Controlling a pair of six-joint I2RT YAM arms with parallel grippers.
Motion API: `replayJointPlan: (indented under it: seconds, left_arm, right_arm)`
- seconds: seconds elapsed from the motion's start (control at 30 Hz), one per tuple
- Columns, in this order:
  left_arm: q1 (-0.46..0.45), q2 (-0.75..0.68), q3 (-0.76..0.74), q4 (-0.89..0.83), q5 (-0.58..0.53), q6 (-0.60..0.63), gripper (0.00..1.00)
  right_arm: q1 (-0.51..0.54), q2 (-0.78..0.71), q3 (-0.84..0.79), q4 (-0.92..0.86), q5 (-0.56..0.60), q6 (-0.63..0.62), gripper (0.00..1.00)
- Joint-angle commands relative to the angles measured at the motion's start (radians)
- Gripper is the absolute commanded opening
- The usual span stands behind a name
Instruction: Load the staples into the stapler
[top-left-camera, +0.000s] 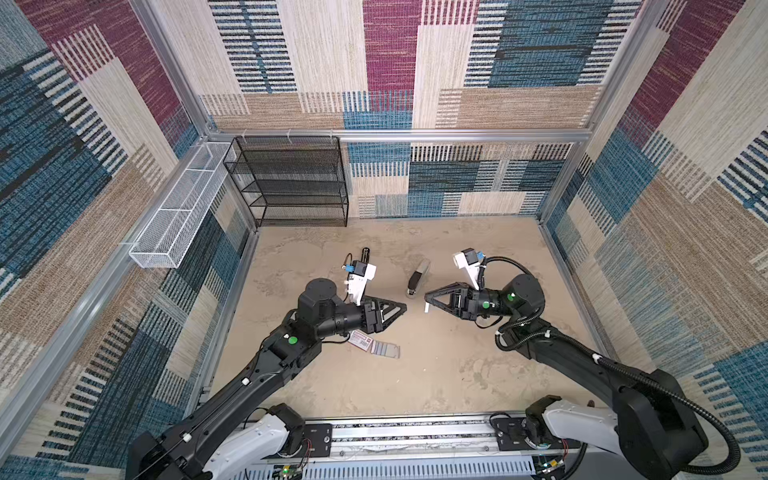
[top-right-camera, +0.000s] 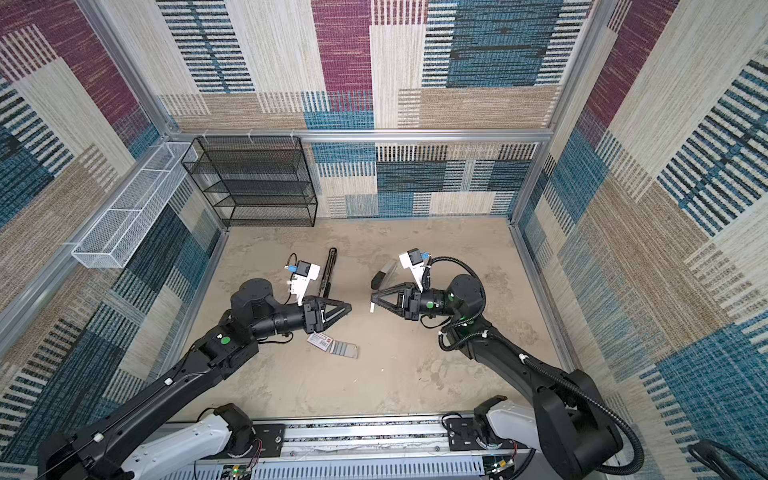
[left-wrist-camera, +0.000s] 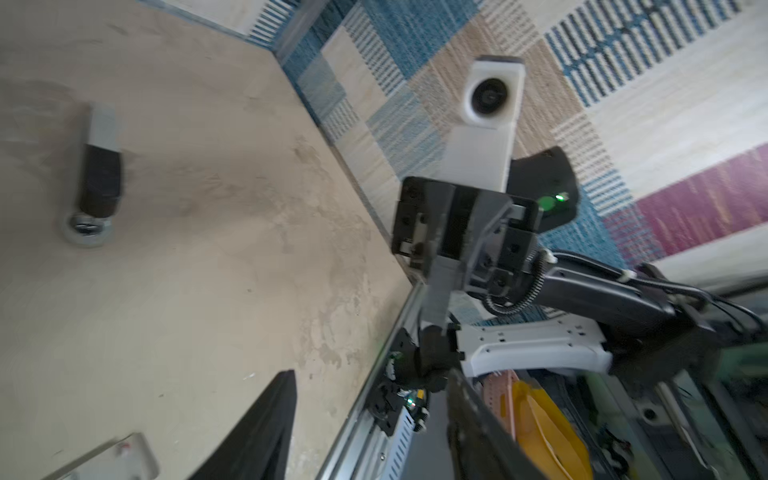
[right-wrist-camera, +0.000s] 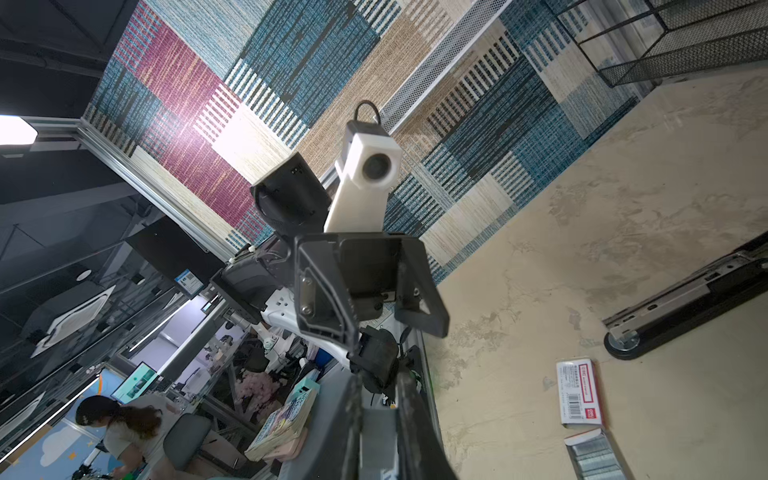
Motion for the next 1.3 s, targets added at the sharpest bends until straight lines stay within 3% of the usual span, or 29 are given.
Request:
replayJointPlan:
  seconds: [0.0,0.13,0.2,0.47,0.8,1.13,1.27]
  left_arm:
    - [0.025,-0.011,0.012,-0.238,-0.301,0.104,0.73]
    - [0.062,0.044,0.008,-0.325,-0.521,0.143,0.87]
    - [0.086,0.108,0.015,-0.348,-0.593,0.159,0.88]
    - [0.176,0.44,0.091,-0.281,-0.623,0.186,0.89]
    - [0.193,0.751,0.27,-0.277,-0.506,0.249,0.83]
    - [0.173,0.848,0.293,-0.229,-0.249,0.179,0.73]
    - [0.126,0.84,0.276,-0.188,-0.214,0.131,0.73]
  right_arm:
    - [-0.002,-0.011,0.006,-0.039,0.001,-0.034,0.17]
    - [-0.004,-0.018,-0.004,-0.047,0.001,-0.04,0.18]
    - [-0.003,-0.021,-0.004,-0.058,0.004,-0.047,0.17]
    - [-0.004,-0.041,-0.014,-0.087,0.005,-0.063,0.17]
    - [-0.006,-0.071,-0.023,-0.133,0.017,-0.09,0.17]
    - [-0.01,-0.068,-0.018,-0.156,0.023,-0.113,0.18]
    - [-0.011,-0.063,-0.017,-0.175,0.034,-0.127,0.17]
